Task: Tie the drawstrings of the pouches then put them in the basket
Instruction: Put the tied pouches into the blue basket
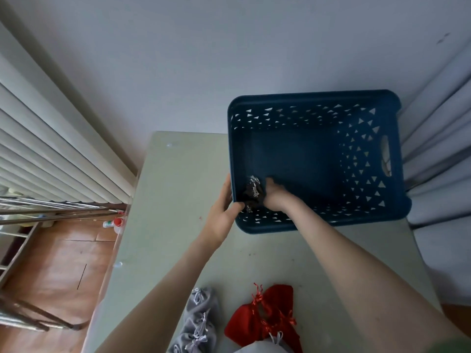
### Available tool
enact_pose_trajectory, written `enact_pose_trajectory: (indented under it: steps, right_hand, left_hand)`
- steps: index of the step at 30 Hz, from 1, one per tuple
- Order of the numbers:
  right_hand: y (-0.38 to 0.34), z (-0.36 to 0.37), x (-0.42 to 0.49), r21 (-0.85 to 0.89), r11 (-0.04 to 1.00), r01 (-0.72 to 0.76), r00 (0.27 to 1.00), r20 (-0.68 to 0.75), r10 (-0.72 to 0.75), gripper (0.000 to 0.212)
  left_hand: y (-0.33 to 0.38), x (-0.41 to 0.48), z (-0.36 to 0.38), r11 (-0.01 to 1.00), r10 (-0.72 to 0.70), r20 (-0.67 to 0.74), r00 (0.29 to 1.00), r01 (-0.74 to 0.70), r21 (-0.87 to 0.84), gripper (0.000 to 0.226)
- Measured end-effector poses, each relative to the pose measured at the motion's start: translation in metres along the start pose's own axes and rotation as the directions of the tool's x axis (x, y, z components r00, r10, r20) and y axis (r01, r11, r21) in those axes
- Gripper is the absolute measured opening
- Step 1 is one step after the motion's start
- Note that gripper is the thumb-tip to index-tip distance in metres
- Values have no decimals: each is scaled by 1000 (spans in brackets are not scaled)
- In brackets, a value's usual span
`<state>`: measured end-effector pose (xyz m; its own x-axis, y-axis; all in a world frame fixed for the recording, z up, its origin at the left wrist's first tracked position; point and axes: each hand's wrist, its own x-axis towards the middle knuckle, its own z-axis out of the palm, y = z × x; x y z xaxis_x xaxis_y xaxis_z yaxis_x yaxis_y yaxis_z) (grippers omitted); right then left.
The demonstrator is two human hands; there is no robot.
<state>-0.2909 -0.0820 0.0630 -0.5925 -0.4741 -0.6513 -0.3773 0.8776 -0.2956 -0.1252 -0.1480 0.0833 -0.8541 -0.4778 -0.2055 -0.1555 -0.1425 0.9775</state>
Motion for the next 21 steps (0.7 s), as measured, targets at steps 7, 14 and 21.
enact_pose_trajectory:
  steps: [7,14,21]
  right_hand:
    - [-7,-21,-69,9,890,456,770,-504,-390,25]
    - [10,10,-109,-393,792,467,475,-644,-600,41]
    - [47,84,-148,-391,803,450,519,-616,-592,57]
  left_hand:
    - [25,5,6,984,-114,-155,981,90,-157,39]
    - [44,-5,9,944,-290,-165,943,253,-213,25]
    - [19,-61,8,907,-417,-155,896,422,-5,27]
